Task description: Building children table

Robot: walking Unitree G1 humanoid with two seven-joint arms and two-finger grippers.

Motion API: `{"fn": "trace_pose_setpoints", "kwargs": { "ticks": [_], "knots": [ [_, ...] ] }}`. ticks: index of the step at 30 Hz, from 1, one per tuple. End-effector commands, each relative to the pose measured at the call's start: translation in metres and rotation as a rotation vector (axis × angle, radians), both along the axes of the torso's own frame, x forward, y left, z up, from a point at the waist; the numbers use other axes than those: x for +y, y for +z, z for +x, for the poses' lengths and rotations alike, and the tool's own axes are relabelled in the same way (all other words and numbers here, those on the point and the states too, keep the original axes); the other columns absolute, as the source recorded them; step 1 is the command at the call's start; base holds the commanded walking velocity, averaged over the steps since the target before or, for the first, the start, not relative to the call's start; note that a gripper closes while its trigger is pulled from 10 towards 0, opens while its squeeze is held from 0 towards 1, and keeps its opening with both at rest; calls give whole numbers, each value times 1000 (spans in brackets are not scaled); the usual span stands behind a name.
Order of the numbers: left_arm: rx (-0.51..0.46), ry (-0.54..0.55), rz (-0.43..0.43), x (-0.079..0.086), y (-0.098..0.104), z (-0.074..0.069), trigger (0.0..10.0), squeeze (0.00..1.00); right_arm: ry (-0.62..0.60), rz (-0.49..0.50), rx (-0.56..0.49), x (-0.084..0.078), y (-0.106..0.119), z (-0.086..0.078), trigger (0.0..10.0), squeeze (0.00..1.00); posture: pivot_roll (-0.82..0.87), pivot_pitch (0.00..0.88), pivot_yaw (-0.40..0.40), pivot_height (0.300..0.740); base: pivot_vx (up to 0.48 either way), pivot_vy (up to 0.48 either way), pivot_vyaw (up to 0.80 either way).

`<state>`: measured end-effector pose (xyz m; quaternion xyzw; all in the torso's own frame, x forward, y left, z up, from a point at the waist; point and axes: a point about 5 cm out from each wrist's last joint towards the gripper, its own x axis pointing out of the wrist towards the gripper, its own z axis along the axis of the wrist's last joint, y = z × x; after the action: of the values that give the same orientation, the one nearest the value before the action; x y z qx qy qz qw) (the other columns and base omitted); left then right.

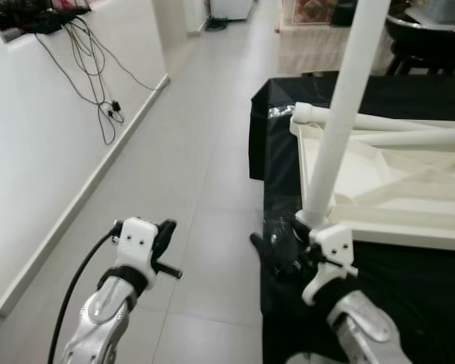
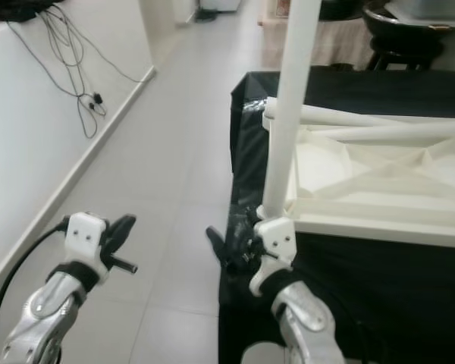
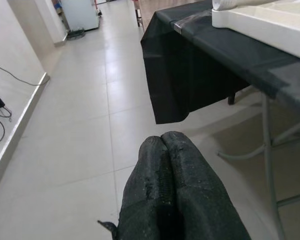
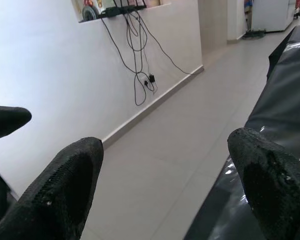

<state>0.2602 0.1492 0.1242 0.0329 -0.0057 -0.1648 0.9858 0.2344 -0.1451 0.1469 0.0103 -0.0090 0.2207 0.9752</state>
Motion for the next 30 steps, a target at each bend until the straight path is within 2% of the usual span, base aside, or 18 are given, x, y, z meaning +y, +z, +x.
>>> {"fn": "trace_pose_setpoints", "kwargs": {
  "ticks": [1, 15, 16, 18, 20, 24, 30],
  "knots": [
    [18, 3, 21, 0, -5, -1, 10000, 0, 3, 14, 15, 0, -4, -1, 10000, 0, -52, 100, 73, 740, 0, 476, 0],
    [17, 15, 20, -1, -5, 1, 10000, 0, -58, -68, -20, -2, -1, 11, 10000, 0, -55, 85, 67, 740, 0, 476, 0],
    [-14, 46, 33, 1, -3, -3, 10000, 0, -130, -95, -26, -5, -2, 21, 10000, 0, -52, 78, 69, 740, 0, 0, 0],
    [-29, 62, 40, 2, -2, -4, 10000, 0, -155, -104, -26, -6, -2, 24, 10000, 0, -52, 78, 69, 740, 0, 0, 0],
    [-32, 83, 66, 5, -3, -13, 10000, 0, -198, -149, -19, -7, -4, 31, 10000, 0, -44, 75, 65, 740, 0, 0, 0],
    [-24, 98, 68, 5, -6, -19, 10000, 0, -217, -165, 5, -9, -9, 33, 10000, 0, -42, 72, 63, 740, 0, 0, 0],
    [-21, 114, 10, 3, -9, -9, 10000, 0, -256, -169, 26, -13, -13, 38, 10000, 0, -44, 58, 51, 740, 0, 0, 0]
  ]
}}
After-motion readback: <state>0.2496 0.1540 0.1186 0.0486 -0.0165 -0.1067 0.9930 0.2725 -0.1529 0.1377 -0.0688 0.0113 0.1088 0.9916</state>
